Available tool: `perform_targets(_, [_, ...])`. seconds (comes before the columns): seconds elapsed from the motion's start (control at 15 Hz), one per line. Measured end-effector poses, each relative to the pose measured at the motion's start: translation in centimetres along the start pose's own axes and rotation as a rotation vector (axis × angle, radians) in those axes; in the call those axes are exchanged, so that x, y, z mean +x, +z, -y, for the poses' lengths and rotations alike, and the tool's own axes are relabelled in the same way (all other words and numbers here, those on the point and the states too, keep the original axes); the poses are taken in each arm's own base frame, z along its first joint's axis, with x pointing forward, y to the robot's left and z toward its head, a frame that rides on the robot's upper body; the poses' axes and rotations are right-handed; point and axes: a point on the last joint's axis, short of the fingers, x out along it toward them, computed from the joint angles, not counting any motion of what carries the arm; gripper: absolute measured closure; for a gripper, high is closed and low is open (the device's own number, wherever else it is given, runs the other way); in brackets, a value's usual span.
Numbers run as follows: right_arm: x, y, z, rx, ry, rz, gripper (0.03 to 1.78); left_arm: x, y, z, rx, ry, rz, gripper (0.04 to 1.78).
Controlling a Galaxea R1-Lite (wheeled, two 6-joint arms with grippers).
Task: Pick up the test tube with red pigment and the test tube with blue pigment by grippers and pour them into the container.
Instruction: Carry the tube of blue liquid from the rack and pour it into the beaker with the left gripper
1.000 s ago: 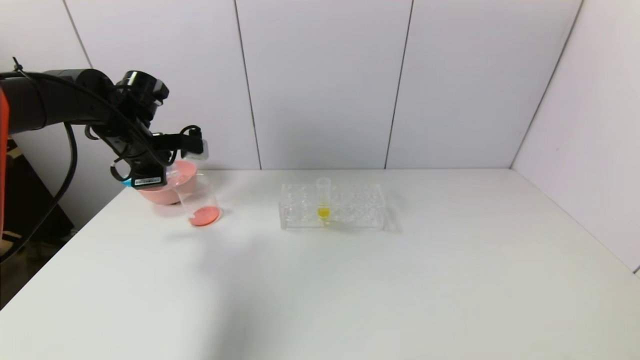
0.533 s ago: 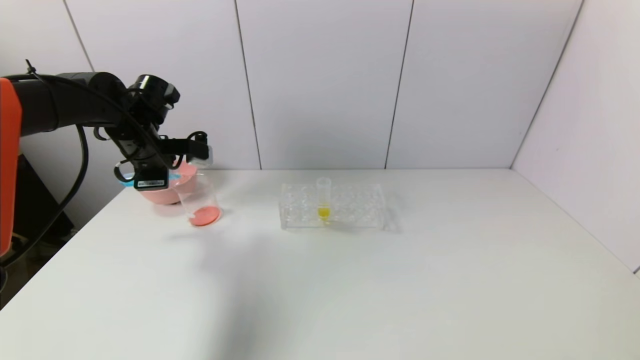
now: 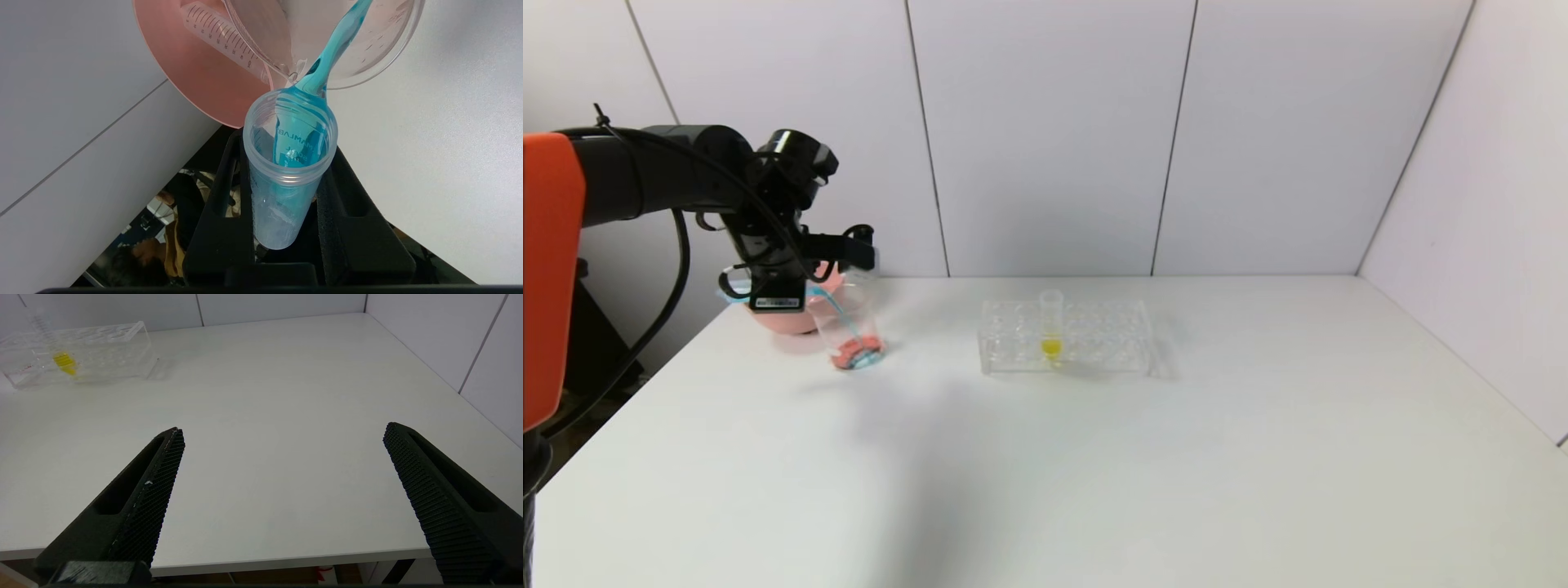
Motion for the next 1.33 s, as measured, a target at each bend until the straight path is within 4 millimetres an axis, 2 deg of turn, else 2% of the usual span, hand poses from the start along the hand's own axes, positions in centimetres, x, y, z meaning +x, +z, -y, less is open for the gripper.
perform_targets(1.33, [0.0, 0.0, 0.0, 0.000, 0.000, 0.000, 0.04, -0.6, 1.1, 0.8, 0.065, 0.011, -0.118, 1.37])
